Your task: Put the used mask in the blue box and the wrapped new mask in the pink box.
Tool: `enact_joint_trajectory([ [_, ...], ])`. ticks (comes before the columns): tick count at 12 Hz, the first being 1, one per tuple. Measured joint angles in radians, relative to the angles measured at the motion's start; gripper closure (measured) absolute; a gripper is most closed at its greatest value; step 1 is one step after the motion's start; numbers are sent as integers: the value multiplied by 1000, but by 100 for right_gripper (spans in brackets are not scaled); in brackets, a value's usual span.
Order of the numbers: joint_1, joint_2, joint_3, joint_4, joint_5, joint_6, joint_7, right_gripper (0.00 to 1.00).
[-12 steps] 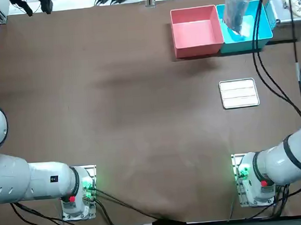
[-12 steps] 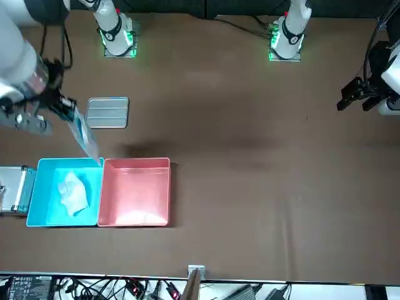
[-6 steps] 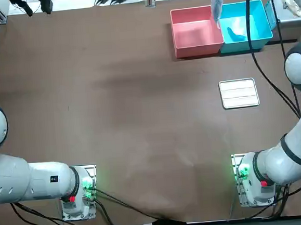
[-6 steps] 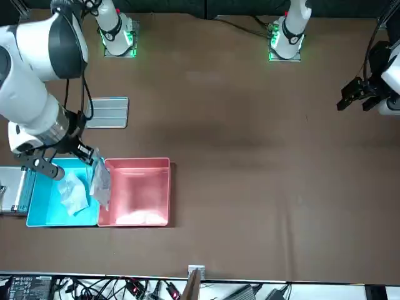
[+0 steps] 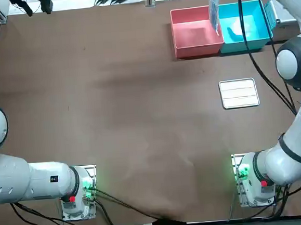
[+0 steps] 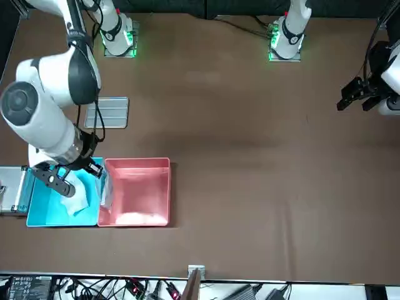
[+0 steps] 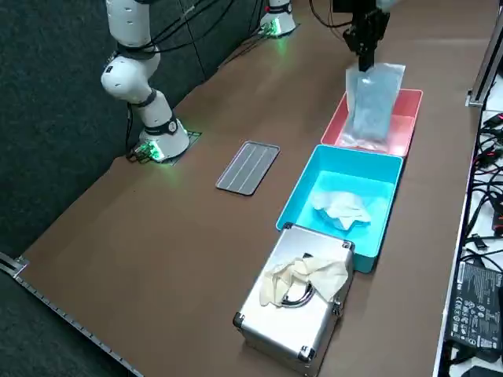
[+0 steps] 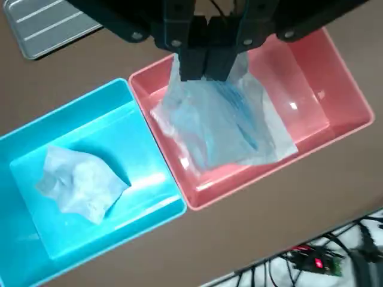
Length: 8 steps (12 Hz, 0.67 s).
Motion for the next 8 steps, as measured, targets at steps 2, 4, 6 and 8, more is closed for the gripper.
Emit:
enact_joint_trajectory([
  [2,13,26,0,1,-18,0,39,98],
  [4,52,75,2,-1,-64,-1,95,98],
  [6,84,121,2,-2,-92,-1,146,98],
  [8,101,165,2,-2,-103,0,165,98],
])
